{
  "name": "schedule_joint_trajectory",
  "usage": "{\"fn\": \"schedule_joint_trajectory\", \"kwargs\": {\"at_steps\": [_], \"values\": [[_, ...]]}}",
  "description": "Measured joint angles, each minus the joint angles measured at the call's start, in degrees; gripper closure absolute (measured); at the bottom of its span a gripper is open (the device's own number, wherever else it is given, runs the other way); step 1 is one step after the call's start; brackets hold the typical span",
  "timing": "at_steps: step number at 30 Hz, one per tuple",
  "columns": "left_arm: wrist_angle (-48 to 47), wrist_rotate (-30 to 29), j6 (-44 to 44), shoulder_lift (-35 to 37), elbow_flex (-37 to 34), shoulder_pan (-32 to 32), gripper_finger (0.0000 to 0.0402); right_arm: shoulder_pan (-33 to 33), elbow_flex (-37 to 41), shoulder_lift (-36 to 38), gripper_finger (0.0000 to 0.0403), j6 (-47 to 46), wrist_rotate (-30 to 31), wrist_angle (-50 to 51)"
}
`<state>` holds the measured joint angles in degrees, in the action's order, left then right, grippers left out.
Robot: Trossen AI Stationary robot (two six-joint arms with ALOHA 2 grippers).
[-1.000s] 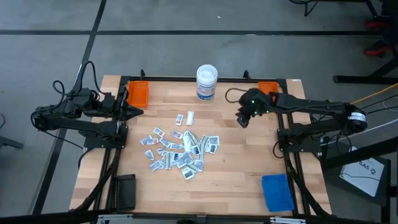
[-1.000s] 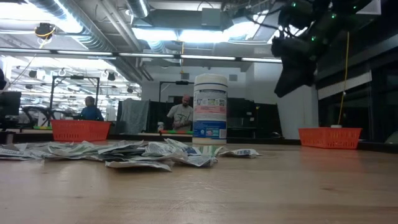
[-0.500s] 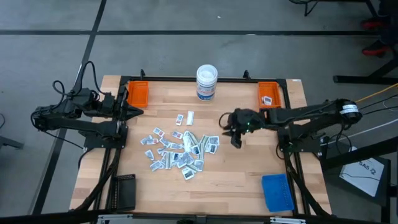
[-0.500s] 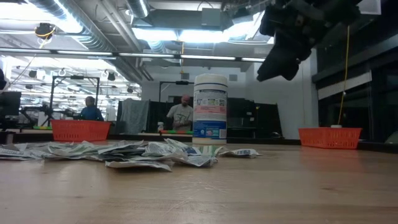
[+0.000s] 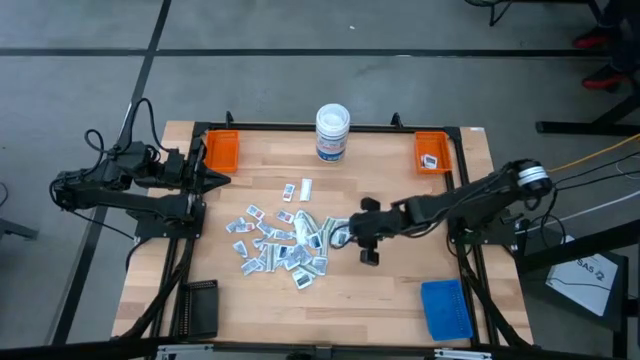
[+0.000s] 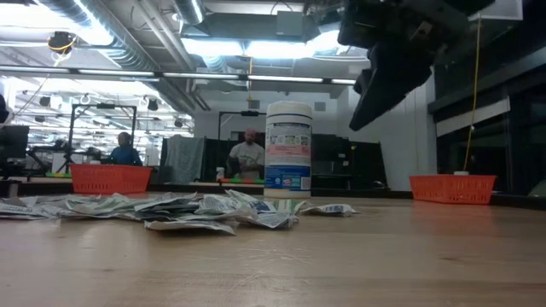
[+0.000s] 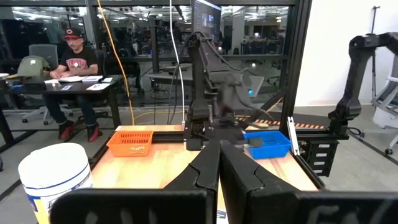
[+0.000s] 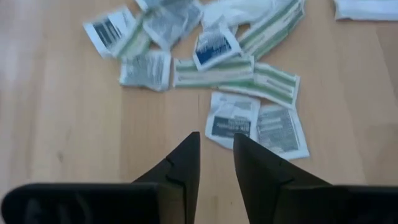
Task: Pick & Place First Aid Supplies
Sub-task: Put the gray towelette pack into the right orange bin
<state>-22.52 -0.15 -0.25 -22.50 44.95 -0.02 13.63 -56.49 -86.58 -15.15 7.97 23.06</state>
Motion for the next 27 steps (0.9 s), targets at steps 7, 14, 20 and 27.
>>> {"fn": "schedule_joint_trajectory", "kwargs": {"at_steps": [7,14,20,27], "values": [[-0.01,-0.01,0.00,0.01,0.01,0.01,0.0398,2.58,-7.71,-6.35,0.0305,1.04,0.46,3.31],[-0.01,0.01,0.00,-0.01,0.00,-0.01,0.0398,5.36,-10.58,-10.72,0.0304,2.59,2.36,3.25],[-0.01,0.01,0.02,0.02,0.00,0.01,0.0397,5.77,-10.58,-14.03,0.0276,3.17,4.51,3.37],[0.02,0.01,0.00,0.02,0.00,0.00,0.0398,5.75,-10.58,-17.08,0.0223,2.16,10.45,3.30]]}}
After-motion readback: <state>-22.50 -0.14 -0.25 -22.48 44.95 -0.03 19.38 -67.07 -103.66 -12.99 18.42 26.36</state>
